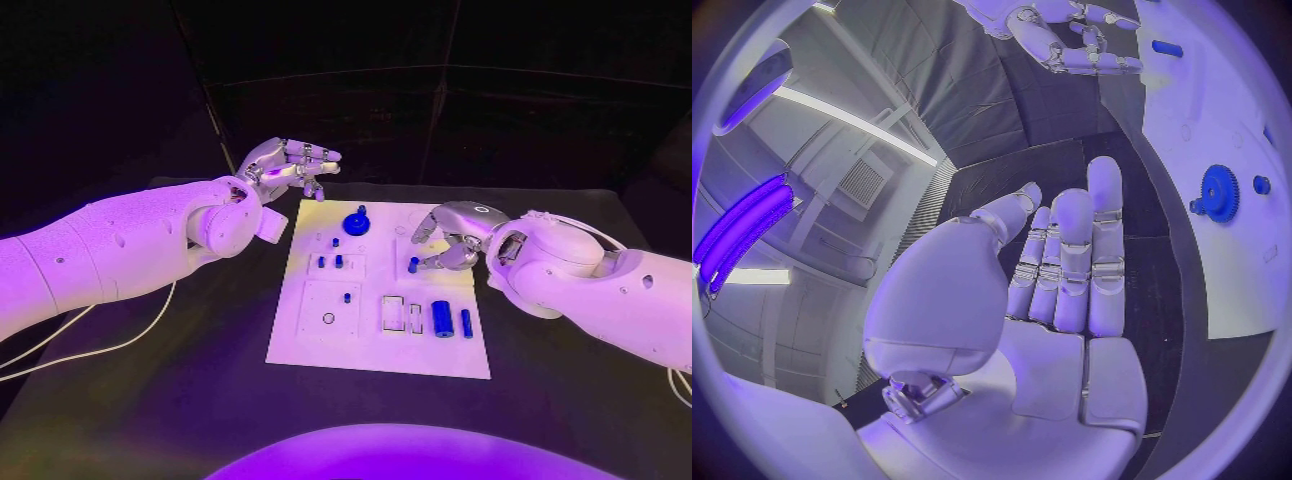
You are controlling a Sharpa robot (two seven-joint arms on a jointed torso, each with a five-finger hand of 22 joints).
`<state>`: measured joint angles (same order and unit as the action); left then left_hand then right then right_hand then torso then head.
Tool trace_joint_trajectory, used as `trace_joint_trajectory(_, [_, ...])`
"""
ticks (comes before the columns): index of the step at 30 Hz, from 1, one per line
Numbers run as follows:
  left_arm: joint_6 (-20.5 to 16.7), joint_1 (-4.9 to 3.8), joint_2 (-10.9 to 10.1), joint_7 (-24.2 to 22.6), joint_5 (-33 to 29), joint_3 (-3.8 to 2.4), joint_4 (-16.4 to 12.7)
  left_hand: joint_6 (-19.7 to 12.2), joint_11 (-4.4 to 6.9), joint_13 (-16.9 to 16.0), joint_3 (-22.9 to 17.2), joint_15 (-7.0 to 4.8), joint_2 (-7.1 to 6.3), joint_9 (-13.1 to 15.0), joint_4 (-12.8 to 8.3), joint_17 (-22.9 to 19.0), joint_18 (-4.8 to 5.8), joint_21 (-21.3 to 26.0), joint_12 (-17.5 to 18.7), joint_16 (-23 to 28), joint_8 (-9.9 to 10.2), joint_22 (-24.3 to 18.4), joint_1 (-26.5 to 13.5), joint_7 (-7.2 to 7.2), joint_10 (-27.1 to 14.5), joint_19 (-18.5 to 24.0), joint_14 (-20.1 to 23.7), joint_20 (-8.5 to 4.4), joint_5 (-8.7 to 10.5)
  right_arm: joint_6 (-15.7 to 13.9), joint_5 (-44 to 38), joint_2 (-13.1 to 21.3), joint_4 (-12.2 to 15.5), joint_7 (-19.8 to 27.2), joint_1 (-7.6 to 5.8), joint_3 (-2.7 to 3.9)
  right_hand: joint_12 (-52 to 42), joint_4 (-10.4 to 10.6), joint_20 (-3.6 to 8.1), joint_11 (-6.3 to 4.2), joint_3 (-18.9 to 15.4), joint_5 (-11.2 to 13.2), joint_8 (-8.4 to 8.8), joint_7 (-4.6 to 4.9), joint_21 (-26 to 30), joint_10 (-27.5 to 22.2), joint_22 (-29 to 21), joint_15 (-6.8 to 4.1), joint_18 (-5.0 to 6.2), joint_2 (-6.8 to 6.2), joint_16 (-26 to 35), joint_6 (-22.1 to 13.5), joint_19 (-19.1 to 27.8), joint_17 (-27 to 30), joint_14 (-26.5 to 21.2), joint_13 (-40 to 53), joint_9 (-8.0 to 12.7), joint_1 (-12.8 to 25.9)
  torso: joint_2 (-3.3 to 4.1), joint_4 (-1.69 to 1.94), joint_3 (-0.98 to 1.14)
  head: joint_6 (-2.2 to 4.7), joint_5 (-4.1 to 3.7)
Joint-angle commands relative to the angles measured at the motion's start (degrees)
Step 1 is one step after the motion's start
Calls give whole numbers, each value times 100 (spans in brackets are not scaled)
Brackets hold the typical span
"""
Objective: Assemble the parts on the task board
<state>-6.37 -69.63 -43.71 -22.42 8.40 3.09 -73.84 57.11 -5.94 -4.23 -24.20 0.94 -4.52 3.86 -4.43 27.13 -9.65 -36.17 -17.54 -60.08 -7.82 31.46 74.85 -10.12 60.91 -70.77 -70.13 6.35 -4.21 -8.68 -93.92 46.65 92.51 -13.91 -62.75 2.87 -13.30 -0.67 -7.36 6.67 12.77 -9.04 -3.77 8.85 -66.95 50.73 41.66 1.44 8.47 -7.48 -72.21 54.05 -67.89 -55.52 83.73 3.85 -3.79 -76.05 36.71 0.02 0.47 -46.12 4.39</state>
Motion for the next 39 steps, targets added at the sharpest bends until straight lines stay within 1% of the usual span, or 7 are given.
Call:
trace_joint_trajectory(1, [68,-10,2,-16,-23,-4,-11,-8,-10,6,35,1,3,-8,1,-2,-74,18,-33,15,5,-6,-13,-26,-28,27,53,8,4,490,-213,-73,-46,-139,-12,1,-43,5,-12,5,-65,-23,9,0,31,-66,-27,4,26,-4,46,-41,47,24,15,-4,-4,-87,1,4,3,-3,5])
trace_joint_trajectory(7, [65,-10,-6,-17,-23,-4,-18,-8,-10,6,35,1,3,-8,1,-2,-74,18,-33,15,5,-6,-13,-26,-28,27,53,8,4,559,-240,-210,-185,-107,-8,-3,-116,11,-18,8,-139,-34,10,-27,83,-101,-108,9,40,63,90,-86,83,115,-10,3,-2,-183,0,8,-1,-10,7])
trace_joint_trajectory(15, [65,-10,-1,-21,-23,-4,-22,-8,-10,6,35,1,3,-8,1,-2,-74,18,-33,15,5,-6,-13,-26,-28,27,53,8,4,707,-207,-369,-331,-23,2,-10,-390,-25,36,-89,-21,66,-9,-24,17,352,10,-66,20,321,140,27,-33,206,-8,-1,-10,-351,4,1,3,-20,11])
trace_joint_trajectory(19, [64,-10,3,-20,-23,-4,-18,-8,-10,6,35,1,3,-8,1,-2,-74,18,-33,15,5,-6,-13,-26,-28,27,53,8,4,783,-187,-424,-380,-3,14,-12,-391,-29,66,-124,82,65,-24,-9,-27,568,82,-100,5,356,117,111,-90,173,19,-27,-14,-359,2,-8,10,-33,17])
trace_joint_trajectory(23, [65,-10,4,-20,-23,-4,-16,-8,-10,6,35,1,3,-8,1,-2,-74,18,-33,15,5,-6,-13,-26,-28,27,53,8,4,859,-184,-464,-430,0,22,-13,-334,-24,82,-135,216,65,-52,1,-64,762,142,-112,-8,374,95,249,-135,150,38,-34,-23,-352,-2,-3,2,-36,4])
trace_joint_trajectory(32, [62,-10,7,-22,-23,-4,-13,-14,-12,6,39,3,4,-8,0,-17,-75,22,-37,18,5,-8,-12,-28,-35,28,60,11,4,962,-186,-527,-501,11,55,-19,-189,-7,97,-154,444,76,-68,9,-104,1037,202,-127,-19,346,60,452,-179,120,56,-32,-24,-303,-3,-5,6,-53,10])
trace_joint_trajectory(39, [61,-10,2,-21,-23,-4,-14,-14,-12,6,39,3,4,-8,0,-17,-75,22,-37,18,5,-8,-12,-28,-35,28,60,11,4,803,-233,-544,-562,20,67,-21,-104,-6,118,-181,683,181,-96,7,-139,1251,251,-149,-26,410,25,634,-212,88,69,-27,-32,-323,-3,-6,3,-63,9])
